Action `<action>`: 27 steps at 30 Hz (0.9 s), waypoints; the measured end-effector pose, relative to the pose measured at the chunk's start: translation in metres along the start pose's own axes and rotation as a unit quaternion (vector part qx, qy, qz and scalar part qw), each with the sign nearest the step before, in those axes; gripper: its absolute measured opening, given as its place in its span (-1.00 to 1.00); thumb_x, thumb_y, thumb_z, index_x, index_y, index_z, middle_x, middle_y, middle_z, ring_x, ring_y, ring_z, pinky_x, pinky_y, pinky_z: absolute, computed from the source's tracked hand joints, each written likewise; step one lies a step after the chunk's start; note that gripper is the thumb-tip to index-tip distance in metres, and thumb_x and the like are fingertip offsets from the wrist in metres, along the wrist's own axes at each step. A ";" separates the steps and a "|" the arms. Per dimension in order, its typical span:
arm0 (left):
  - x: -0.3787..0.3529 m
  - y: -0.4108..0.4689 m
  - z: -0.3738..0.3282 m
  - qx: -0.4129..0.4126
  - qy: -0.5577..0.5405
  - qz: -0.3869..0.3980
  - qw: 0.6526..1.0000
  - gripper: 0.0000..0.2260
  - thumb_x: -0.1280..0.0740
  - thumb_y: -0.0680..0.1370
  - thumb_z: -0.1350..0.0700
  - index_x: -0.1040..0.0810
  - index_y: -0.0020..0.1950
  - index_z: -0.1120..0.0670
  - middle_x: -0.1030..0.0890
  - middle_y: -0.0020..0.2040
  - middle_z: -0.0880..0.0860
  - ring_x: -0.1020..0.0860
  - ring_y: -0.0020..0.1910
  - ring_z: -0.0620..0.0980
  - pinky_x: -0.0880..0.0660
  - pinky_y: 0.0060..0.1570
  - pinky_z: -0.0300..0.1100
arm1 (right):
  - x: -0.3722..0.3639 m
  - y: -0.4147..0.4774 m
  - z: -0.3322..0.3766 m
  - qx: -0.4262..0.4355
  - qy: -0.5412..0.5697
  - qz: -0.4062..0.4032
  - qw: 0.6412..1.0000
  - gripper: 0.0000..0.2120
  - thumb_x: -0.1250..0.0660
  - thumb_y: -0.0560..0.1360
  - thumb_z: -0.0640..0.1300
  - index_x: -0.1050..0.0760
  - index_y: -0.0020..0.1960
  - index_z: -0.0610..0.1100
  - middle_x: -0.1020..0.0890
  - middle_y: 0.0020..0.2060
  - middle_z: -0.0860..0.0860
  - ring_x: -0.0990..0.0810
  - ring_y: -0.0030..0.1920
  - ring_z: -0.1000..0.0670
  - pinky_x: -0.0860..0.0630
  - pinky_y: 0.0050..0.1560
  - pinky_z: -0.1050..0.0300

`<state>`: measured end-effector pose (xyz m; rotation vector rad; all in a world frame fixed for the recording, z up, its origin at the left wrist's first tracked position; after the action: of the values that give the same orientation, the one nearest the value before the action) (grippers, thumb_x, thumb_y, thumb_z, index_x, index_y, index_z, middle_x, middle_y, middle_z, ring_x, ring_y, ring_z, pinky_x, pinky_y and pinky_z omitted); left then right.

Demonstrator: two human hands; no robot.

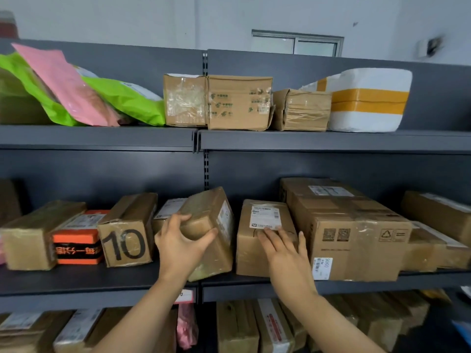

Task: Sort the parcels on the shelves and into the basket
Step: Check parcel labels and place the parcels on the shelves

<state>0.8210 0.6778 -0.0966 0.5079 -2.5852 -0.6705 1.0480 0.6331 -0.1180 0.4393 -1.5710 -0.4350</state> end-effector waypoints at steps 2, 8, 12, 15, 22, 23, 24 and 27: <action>0.004 -0.001 0.005 0.027 -0.052 -0.013 0.998 -0.52 -0.56 0.25 -0.11 -0.43 0.05 -0.09 -0.47 0.13 -0.07 -0.39 0.23 0.03 -0.40 0.22 0.02 | 0.001 0.003 -0.011 -0.020 0.002 0.001 1.000 -0.25 -0.53 0.15 -0.35 -0.47 0.33 -0.10 -0.54 0.27 -0.05 -0.45 0.34 -0.12 -0.21 0.33 -0.29; 0.011 -0.005 0.004 0.037 -0.112 -0.035 0.992 -0.55 -0.57 0.27 -0.06 -0.43 0.03 -0.05 -0.49 0.09 -0.07 -0.46 0.13 -0.06 -0.47 0.14 -0.03 | -0.002 0.011 -0.021 -0.039 0.023 -0.001 0.999 -0.36 -0.52 0.15 -0.38 -0.55 0.23 -0.18 -0.60 0.19 -0.09 -0.52 0.27 -0.13 -0.32 0.28 -0.26; 0.014 -0.005 0.008 0.077 -0.157 -0.050 0.983 -0.57 -0.56 0.30 -0.01 -0.41 0.02 -0.05 -0.44 -0.01 -0.21 -0.47 0.07 -0.07 -0.49 0.12 -0.02 | 0.002 0.010 -0.017 -0.023 0.015 -0.041 0.999 -0.38 -0.62 -0.02 -0.28 -0.64 0.05 -0.20 -0.68 0.01 -0.10 -0.65 0.08 -0.14 -0.50 0.07 -0.24; 0.017 -0.008 0.010 0.084 -0.180 -0.067 0.978 -0.58 -0.57 0.31 0.01 -0.42 0.02 -0.04 -0.48 0.00 -0.15 -0.49 0.05 -0.07 -0.49 0.10 -0.05 | -0.003 0.008 -0.018 -0.020 0.012 -0.035 0.999 -0.36 -0.63 -0.01 -0.25 -0.63 0.07 -0.20 -0.67 0.04 -0.10 -0.64 0.09 -0.14 -0.51 0.09 -0.21; 0.010 -0.010 0.019 0.150 -0.274 -0.078 0.947 -0.59 -0.53 0.36 0.00 -0.44 0.09 0.03 -0.49 0.01 -0.06 -0.50 0.00 -0.12 -0.44 -0.11 -0.23 | -0.006 0.011 -0.018 -0.018 0.025 -0.028 0.999 -0.35 -0.63 -0.02 -0.27 -0.62 0.08 -0.24 -0.67 0.04 -0.14 -0.63 0.10 -0.18 -0.53 0.11 -0.20; 0.007 -0.013 0.022 0.165 -0.283 -0.078 0.942 -0.60 -0.53 0.35 -0.02 -0.44 0.06 0.01 -0.50 0.02 -0.04 -0.51 0.00 -0.10 -0.46 -0.08 -0.20 | -0.008 0.011 -0.019 -0.018 0.028 -0.025 0.999 -0.35 -0.63 -0.02 -0.27 -0.62 0.08 -0.25 -0.66 0.04 -0.15 -0.63 0.10 -0.19 -0.52 0.12 -0.20; 0.004 -0.016 0.026 0.179 -0.294 -0.080 0.936 -0.61 -0.53 0.34 -0.04 -0.43 0.03 -0.02 -0.51 0.02 -0.03 -0.52 0.00 -0.08 -0.47 -0.06 -0.17 | -0.009 0.010 -0.020 -0.018 0.027 -0.017 0.999 -0.34 -0.63 -0.01 -0.25 -0.62 0.09 -0.25 -0.66 0.05 -0.15 -0.62 0.11 -0.19 -0.50 0.13 -0.19; -0.004 -0.025 0.027 0.204 -0.327 -0.081 0.919 -0.64 -0.53 0.35 -0.02 -0.42 -0.01 -0.04 -0.51 0.02 -0.03 -0.52 -0.02 -0.10 -0.44 -0.14 -0.22 | -0.007 0.009 -0.020 -0.007 0.026 0.006 1.000 -0.34 -0.56 0.20 -0.19 -0.50 0.28 -0.24 -0.55 0.24 -0.15 -0.47 0.31 -0.17 -0.28 0.34 -0.13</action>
<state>0.8175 0.6692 -0.1322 0.7296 -3.3791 -0.3841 1.0679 0.6447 -0.1181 0.4260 -1.5183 -0.4214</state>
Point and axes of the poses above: each hand's wrist, its own y-axis towards the middle knuckle, its own x-axis out of the back of the hand, z = x × y, the point moved 10 cm from there along y, towards the middle knuckle
